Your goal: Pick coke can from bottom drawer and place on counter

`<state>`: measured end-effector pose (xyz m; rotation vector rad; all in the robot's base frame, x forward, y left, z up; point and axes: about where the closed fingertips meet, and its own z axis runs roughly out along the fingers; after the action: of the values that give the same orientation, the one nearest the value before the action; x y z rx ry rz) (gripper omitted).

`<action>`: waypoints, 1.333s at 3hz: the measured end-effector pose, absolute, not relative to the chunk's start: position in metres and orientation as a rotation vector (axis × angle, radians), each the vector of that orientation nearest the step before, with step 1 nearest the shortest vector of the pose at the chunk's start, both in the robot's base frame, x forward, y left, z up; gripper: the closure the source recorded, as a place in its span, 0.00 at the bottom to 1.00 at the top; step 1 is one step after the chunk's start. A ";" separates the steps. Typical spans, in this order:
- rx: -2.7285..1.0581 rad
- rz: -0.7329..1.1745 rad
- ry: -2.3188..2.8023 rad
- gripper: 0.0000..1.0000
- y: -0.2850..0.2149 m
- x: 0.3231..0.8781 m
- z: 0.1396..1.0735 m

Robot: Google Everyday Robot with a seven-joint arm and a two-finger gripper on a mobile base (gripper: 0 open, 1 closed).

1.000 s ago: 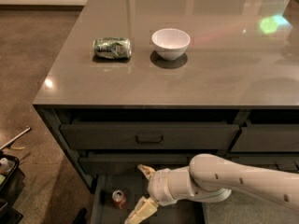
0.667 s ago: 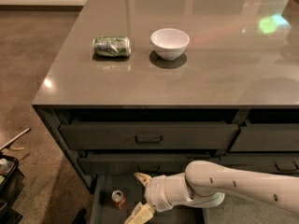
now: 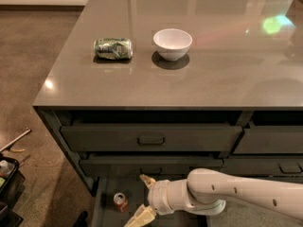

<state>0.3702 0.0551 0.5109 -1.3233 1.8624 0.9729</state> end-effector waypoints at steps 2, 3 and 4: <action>-1.240 0.960 1.915 0.00 0.051 0.391 0.461; -1.220 0.953 1.939 0.00 0.046 0.387 0.456; -1.184 0.980 1.946 0.00 0.057 0.394 0.429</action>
Offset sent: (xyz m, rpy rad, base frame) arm 0.0184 -0.0047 -0.0371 -0.0049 0.0105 -0.0552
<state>0.3941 0.0573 0.4293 -1.1843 1.9461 0.9799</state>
